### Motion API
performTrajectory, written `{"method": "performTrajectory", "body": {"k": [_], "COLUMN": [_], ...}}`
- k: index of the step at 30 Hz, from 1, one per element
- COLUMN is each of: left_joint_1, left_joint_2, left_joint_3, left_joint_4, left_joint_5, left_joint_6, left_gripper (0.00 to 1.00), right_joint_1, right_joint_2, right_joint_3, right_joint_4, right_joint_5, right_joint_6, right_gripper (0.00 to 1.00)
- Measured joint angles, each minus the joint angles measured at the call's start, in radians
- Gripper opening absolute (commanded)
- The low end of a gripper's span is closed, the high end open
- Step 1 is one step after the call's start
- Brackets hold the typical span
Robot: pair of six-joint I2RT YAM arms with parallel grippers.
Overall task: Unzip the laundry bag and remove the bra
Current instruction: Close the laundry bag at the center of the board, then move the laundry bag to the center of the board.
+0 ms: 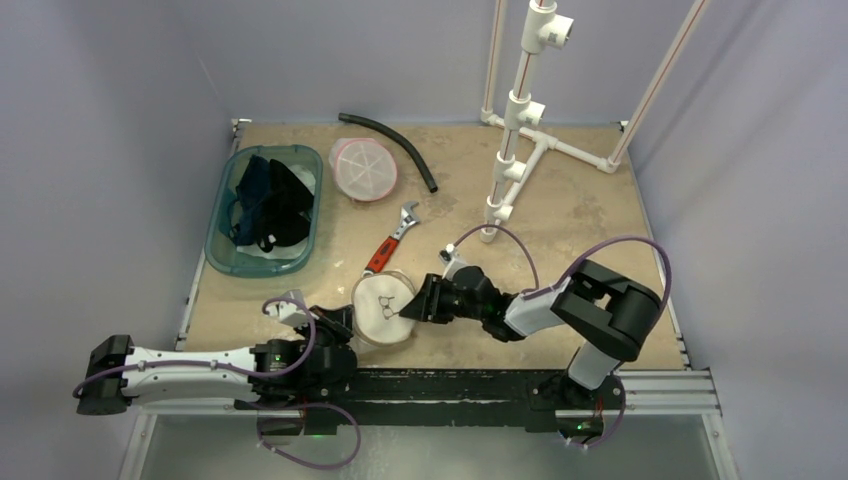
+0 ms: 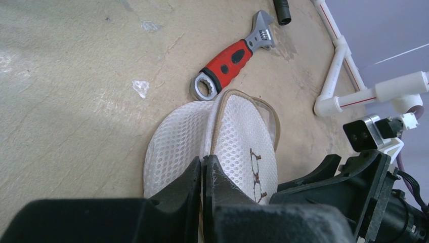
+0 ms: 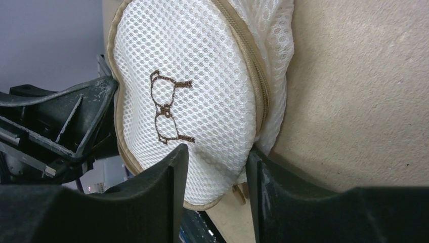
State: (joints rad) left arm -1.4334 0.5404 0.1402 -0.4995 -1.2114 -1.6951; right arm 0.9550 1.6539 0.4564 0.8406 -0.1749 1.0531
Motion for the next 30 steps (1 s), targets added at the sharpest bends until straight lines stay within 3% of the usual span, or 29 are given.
{"method": "performTrajectory", "body": {"k": [4, 9, 10, 14, 17, 24, 30], "left_joint_1": [0.000, 0.000, 0.000, 0.000, 0.000, 0.000, 0.000], "left_joint_2": [0.013, 0.044, 0.052, 0.080, 0.094, 0.085, 0.043], "left_joint_3": [0.000, -0.007, -0.008, -0.007, 0.010, 0.107, 0.127], "left_joint_4": [0.004, 0.029, 0.035, 0.039, 0.021, -0.042, -0.041], "left_joint_5": [0.002, 0.010, 0.016, 0.043, 0.058, 0.067, 0.056], "left_joint_6": [0.003, 0.013, 0.014, 0.029, 0.039, 0.058, 0.109], "left_gripper": [0.00, 0.00, 0.00, 0.40, 0.55, 0.58, 0.57], "right_joint_1": [0.000, -0.001, -0.001, -0.001, -0.011, -0.117, -0.189], "right_joint_2": [0.017, 0.003, -0.013, -0.127, -0.244, -0.532, -0.680], "right_joint_3": [0.002, -0.003, -0.010, -0.037, -0.048, -0.055, -0.055], "right_joint_4": [0.003, -0.017, -0.028, -0.106, -0.192, -0.501, -0.735], "right_joint_5": [-0.001, 0.001, 0.003, 0.035, 0.074, 0.192, 0.260], "right_joint_6": [-0.001, -0.009, -0.010, -0.028, -0.054, -0.130, -0.137], "right_gripper": [0.28, 0.01, 0.00, 0.00, 0.00, 0.00, 0.00]}}
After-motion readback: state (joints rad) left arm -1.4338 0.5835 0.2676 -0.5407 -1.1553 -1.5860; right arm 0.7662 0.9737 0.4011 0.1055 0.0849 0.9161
